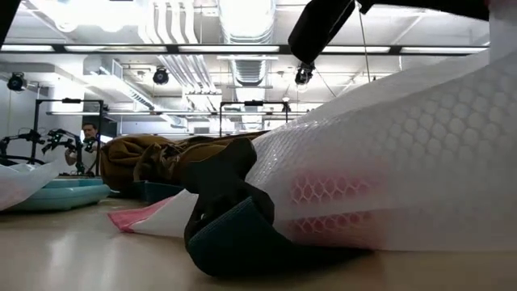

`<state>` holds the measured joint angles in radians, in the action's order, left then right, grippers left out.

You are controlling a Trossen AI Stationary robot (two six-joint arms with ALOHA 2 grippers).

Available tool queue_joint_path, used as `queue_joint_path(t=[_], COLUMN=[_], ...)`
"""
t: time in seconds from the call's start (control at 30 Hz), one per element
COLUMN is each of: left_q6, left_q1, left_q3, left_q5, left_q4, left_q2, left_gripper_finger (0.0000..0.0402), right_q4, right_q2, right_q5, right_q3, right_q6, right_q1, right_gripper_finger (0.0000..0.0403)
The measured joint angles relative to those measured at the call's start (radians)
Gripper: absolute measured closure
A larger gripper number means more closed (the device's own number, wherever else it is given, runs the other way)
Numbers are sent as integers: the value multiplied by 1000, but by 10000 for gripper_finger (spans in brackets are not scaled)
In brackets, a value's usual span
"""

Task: Unpack backpack
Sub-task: Remove the white charging adapter from the pink zip bag, then remove the pink charging adapter from the pink zip bag

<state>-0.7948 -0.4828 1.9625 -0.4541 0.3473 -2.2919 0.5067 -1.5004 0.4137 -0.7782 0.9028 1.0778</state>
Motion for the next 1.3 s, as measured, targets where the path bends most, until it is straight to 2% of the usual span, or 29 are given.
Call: queue_joint_path(t=[0.13,0.3,0.4,0.47,0.53,0.6,0.7,0.83,0.93,1.03,1.13,1.3], left_q6=[4,44,97,137,52,38,-5,22,82,198,113,95], left_q1=[0,0,-9,-21,-28,-18,-7,-10,-1,7,21,32], left_q3=[0,0,0,1,-5,-20,-53,-66,-56,-44,-46,-52], left_q5=[-4,-8,13,-7,-19,12,10,10,24,5,33,59], left_q4=[-29,-106,-200,-122,-22,-5,-75,-174,-285,-267,-192,-227], left_q2=[10,10,8,8,6,2,2,2,3,20,20,-1], left_gripper_finger=[402,402,402,402,402,402,402,402,402,402,402,402], right_q4=[-2,-187,-300,-327,-332,-331,-362,-466,-528,-533,-532,-547], right_q2=[-13,-14,-31,-47,-66,-86,-120,-164,-199,-202,-202,-215], right_q5=[26,250,305,305,302,294,290,286,286,313,320,320], right_q3=[1,0,-2,-2,-2,-2,-2,-2,-2,-1,-1,-1], right_q6=[41,-39,-117,-135,-137,-137,-140,-176,-199,-207,-206,-201], right_q1=[-5,-10,-27,-40,-51,-62,-69,-83,-89,-90,-99,-111], right_gripper_finger=[134,96,100,108,118,127,138,148,148,142,136,130])
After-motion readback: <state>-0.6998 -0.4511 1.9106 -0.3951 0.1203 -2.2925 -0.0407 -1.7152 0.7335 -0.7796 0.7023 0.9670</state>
